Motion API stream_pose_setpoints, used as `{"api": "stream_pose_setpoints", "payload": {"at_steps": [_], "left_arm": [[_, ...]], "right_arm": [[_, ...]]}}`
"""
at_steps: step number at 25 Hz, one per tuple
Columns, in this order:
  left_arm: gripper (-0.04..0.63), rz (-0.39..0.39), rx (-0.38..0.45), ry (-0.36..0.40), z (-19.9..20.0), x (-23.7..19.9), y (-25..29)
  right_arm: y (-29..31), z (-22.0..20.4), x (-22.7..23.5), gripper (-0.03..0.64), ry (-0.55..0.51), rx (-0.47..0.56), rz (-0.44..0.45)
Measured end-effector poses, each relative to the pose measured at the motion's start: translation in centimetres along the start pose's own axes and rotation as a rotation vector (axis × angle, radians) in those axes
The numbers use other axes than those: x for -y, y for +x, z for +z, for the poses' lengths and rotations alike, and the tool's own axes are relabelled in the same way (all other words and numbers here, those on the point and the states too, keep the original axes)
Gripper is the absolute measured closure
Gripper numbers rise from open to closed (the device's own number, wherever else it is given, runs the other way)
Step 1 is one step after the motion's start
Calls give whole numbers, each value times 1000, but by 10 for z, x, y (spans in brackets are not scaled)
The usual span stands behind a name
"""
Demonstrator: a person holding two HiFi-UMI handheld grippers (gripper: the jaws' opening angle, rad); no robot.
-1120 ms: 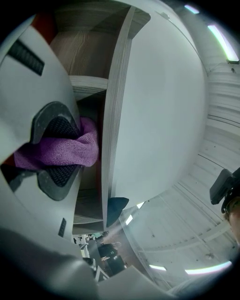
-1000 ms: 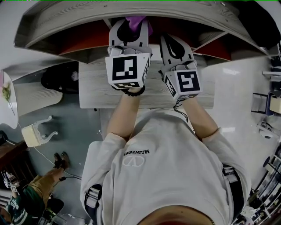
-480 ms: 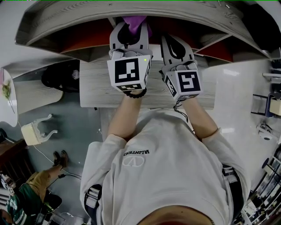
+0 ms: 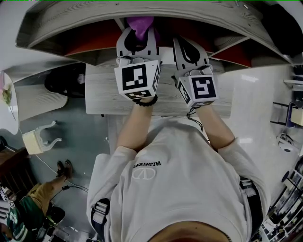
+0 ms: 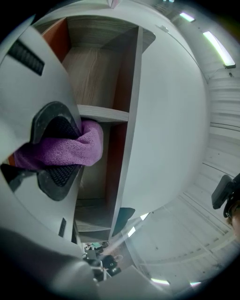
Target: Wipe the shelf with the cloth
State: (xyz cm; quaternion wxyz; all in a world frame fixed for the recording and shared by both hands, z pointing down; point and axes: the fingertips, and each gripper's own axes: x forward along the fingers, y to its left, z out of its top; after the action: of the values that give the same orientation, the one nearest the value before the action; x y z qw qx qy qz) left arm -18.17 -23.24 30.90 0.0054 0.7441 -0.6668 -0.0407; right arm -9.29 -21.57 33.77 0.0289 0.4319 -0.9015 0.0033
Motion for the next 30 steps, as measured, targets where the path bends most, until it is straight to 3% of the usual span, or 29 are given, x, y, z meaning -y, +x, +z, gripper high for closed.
{"api": "stream_pose_setpoints", "payload": {"at_steps": [8,30], "left_arm": [[505,14,-31,-13,-17,-2,-1],[505,10,-88,43,-58,-4,-5]], "right_arm": [[-3,-4,4,618,0,-9,1],[0,-30,7,618,19,-59,-14]]}}
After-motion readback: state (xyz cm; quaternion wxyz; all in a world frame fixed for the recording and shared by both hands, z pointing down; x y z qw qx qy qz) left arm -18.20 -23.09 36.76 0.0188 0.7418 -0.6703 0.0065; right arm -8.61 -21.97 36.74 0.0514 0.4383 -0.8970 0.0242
